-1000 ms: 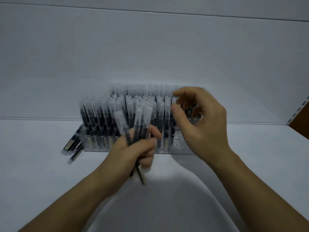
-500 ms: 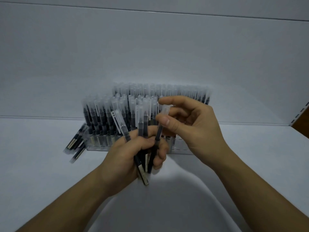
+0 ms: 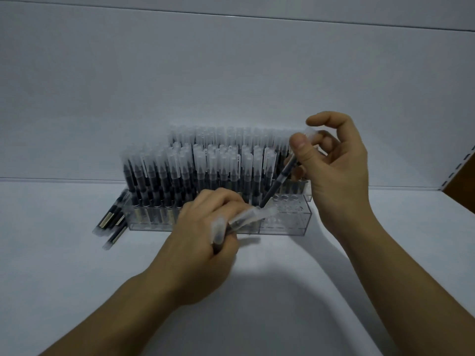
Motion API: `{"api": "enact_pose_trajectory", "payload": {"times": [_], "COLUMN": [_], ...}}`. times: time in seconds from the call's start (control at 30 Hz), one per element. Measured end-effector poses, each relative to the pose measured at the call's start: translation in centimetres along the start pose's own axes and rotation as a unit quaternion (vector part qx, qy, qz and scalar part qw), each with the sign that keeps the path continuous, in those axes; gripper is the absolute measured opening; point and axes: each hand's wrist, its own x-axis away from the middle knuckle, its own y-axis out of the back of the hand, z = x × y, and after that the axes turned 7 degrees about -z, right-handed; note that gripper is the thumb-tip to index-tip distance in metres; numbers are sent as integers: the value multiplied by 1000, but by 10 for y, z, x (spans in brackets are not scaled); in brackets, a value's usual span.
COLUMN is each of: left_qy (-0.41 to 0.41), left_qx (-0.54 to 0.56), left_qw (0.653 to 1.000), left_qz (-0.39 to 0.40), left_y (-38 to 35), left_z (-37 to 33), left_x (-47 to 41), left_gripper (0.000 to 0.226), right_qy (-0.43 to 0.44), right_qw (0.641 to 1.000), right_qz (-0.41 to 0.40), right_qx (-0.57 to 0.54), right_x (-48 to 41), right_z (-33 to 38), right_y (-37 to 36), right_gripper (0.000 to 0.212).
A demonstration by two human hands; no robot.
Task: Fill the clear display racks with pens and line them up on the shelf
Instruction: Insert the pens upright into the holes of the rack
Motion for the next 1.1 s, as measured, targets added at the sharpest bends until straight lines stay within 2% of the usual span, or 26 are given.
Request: {"api": "enact_pose_trajectory", "payload": {"times": [0.3,0.5,0.63,0.8,1.1], "left_qy": [-21,-14,-12,-9,-12], "left_qx": [-137,-149,-148,-148,-137], "left_qw": [986,984,984,984,986], "left_qz": [89,96,95,101,93], "left_y": [-1,1,0,1,1], "left_z": [5,3,3,2,2], "left_x": [2,2,1,1,1], "left_gripper": [51,58,56,57,54], "right_qy": [96,127,148,176,209], "right_qw": [991,983,978,970,956], "right_qz": [-52,-59,-28,-25,30], "right_qx": [76,117,144,164,204], "right_x": [-4,-1,3,5,9], "right_z": [-8,-9,-13,-16,-27], "right_y": [5,2,1,-2,-4], "right_gripper": [31,36,35,45,20]}}
